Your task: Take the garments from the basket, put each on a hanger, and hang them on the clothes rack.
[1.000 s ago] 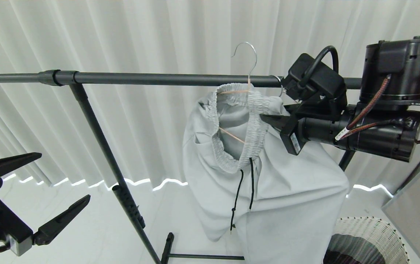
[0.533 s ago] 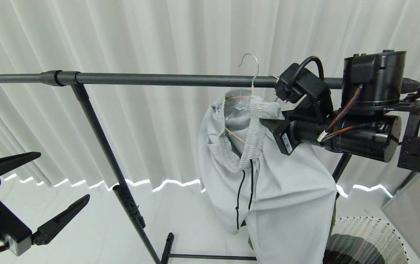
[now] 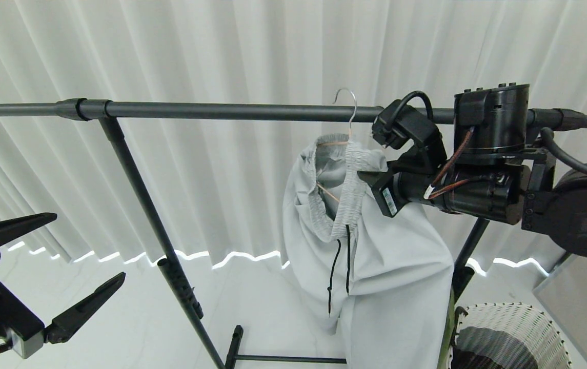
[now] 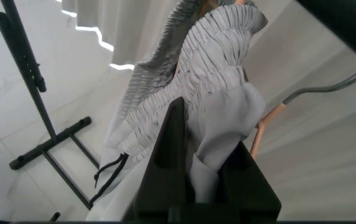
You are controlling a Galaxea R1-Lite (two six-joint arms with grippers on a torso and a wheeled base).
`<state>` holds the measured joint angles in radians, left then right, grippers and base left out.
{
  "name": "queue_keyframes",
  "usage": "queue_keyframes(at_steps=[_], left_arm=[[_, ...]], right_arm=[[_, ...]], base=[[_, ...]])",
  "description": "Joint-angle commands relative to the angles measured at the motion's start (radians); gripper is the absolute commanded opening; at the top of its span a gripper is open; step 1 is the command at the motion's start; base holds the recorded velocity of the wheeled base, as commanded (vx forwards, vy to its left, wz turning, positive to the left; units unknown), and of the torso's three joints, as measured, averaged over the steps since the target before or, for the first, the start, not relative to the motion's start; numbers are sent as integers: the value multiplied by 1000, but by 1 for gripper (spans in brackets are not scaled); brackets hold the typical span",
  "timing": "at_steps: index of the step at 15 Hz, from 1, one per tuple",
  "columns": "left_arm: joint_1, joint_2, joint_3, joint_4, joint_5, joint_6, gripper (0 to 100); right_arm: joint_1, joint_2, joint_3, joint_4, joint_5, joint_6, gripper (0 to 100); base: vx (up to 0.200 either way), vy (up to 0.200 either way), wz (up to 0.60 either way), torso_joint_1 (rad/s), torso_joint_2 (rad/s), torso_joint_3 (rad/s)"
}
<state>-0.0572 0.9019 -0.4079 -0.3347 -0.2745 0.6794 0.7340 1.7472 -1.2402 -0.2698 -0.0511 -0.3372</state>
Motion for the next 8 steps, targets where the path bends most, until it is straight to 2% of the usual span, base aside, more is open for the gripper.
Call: queue_keyframes(at_steps=[1, 8], left_arm=[[0, 2, 0, 0, 1, 0, 100], [0, 2, 1, -1, 0, 0, 100]], right_arm=[[5, 12, 1, -2, 0, 0, 0], [24, 20, 4, -3, 0, 20, 0]], base=[[0, 0, 0, 0, 0, 0], [0, 0, 0, 0, 0, 0]])
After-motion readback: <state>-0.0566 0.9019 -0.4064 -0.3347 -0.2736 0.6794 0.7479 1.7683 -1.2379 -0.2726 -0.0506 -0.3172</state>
